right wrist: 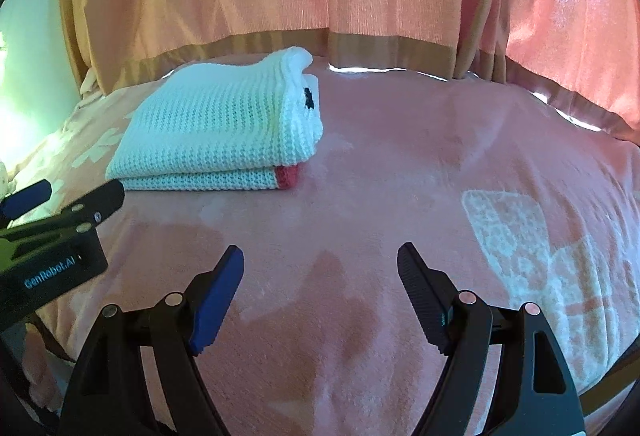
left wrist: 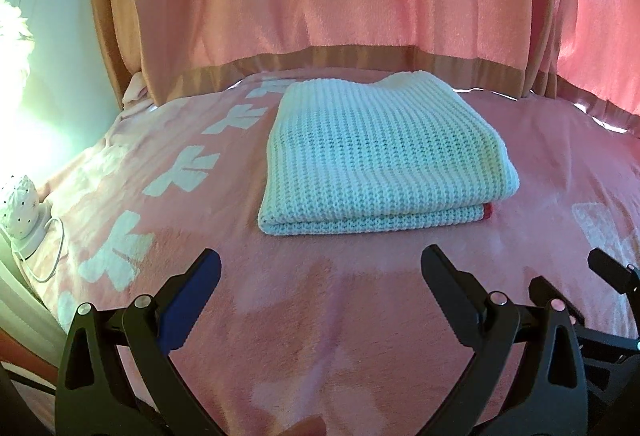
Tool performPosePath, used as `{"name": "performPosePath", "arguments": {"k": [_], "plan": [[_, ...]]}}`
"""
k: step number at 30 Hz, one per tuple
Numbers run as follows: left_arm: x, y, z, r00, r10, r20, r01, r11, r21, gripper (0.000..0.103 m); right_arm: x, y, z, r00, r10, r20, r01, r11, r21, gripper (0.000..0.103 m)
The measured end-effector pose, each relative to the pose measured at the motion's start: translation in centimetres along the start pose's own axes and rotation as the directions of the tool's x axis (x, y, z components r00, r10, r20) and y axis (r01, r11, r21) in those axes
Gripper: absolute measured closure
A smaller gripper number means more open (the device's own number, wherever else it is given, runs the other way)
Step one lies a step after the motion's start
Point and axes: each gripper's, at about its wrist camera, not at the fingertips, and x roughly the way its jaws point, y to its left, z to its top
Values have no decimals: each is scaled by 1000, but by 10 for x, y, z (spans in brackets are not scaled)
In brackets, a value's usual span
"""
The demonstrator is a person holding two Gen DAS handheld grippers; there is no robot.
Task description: Fold small clothes
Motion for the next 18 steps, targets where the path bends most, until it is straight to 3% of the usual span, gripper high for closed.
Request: {"name": "performPosePath", "arguments": {"k": [18], "plan": [[6,2,-6,1000,14,-23,-14,1000,9,5,2,9,0,1000,11,-9,-11,1000,4,26]]}}
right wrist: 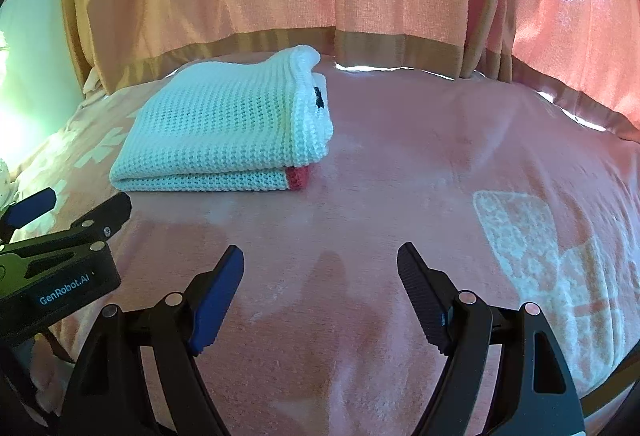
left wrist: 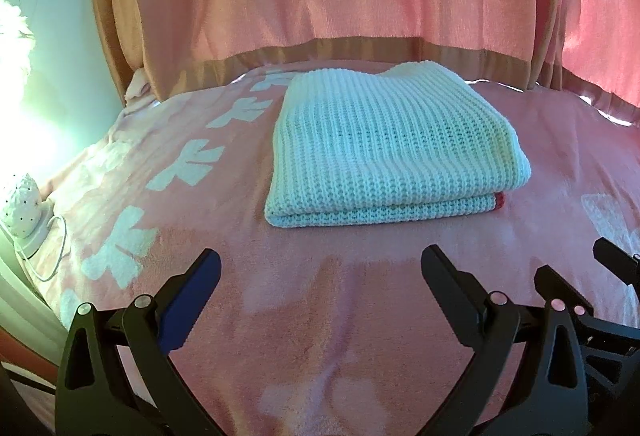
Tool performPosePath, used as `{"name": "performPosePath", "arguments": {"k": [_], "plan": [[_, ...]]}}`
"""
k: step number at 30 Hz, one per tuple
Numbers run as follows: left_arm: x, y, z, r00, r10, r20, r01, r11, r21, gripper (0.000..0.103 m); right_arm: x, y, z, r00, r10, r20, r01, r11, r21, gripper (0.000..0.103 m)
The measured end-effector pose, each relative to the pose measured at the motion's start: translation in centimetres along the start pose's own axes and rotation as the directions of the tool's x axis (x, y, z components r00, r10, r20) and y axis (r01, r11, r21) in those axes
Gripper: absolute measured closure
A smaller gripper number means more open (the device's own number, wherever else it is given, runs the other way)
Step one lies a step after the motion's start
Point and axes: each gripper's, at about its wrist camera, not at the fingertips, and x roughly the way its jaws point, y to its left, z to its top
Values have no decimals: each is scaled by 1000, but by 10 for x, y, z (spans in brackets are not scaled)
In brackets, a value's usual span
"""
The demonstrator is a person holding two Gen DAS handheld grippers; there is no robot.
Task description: Fold small clothes
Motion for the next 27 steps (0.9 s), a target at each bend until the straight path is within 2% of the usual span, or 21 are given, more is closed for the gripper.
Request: {"name": "performPosePath", "arguments": {"k": [17,27], "plan": [[2,-5,-5,1000,3,-5,-3,1000,21,5,0,4,-1,1000,5,3,-5,1000,-4,26],[-1,-4,-5,1000,22,22,-22,1000,15,5,-1,4,0,1000,9,6,-9,1000,4,26]]}}
